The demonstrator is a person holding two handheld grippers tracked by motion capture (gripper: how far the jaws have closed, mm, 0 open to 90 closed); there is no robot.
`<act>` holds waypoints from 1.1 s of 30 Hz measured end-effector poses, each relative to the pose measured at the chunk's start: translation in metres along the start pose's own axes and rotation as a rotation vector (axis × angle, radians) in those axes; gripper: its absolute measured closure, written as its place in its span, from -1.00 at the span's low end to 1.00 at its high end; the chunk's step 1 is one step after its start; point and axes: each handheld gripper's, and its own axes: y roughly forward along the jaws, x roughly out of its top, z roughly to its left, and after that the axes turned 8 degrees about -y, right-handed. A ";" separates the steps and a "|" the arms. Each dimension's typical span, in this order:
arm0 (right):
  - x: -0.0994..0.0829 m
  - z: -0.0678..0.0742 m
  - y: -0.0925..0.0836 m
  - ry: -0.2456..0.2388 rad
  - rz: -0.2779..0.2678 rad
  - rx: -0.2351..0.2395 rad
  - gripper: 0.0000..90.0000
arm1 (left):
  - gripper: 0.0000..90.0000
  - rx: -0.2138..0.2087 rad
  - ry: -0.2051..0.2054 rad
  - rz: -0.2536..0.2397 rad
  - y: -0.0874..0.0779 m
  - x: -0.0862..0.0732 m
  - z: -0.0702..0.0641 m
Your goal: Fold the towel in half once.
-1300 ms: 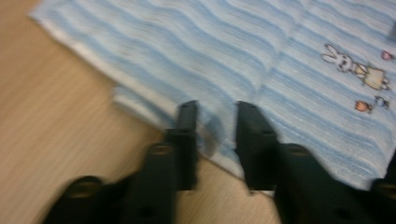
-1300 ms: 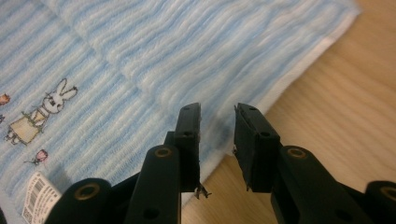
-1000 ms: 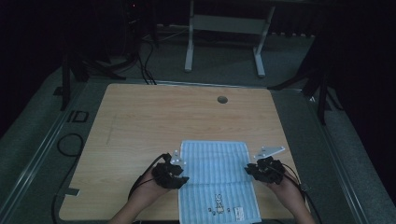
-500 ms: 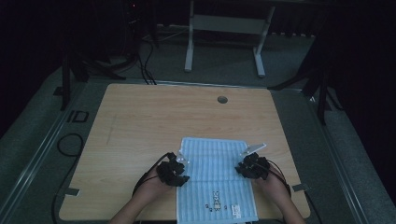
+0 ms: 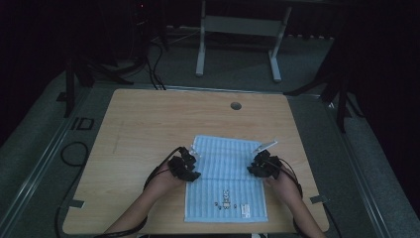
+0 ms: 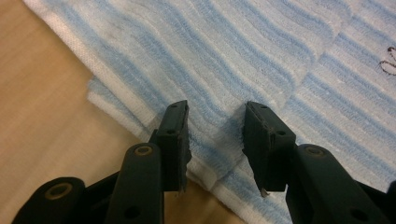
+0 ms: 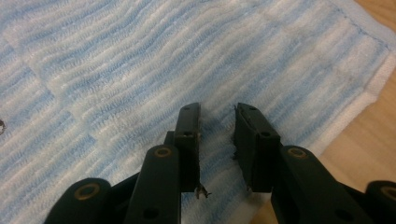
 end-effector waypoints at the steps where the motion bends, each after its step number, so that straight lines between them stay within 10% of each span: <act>1: 0.001 -0.002 0.000 0.001 0.003 0.000 0.54 | 0.32 -0.001 0.000 0.002 0.001 0.003 0.003; 18: 0.020 -0.036 0.014 0.083 0.013 0.002 0.52 | 0.26 0.033 -0.016 -0.009 0.012 0.028 0.024; 33: 0.006 -0.020 0.005 0.093 0.011 0.038 0.56 | 0.26 -0.022 0.036 0.069 0.004 0.016 0.006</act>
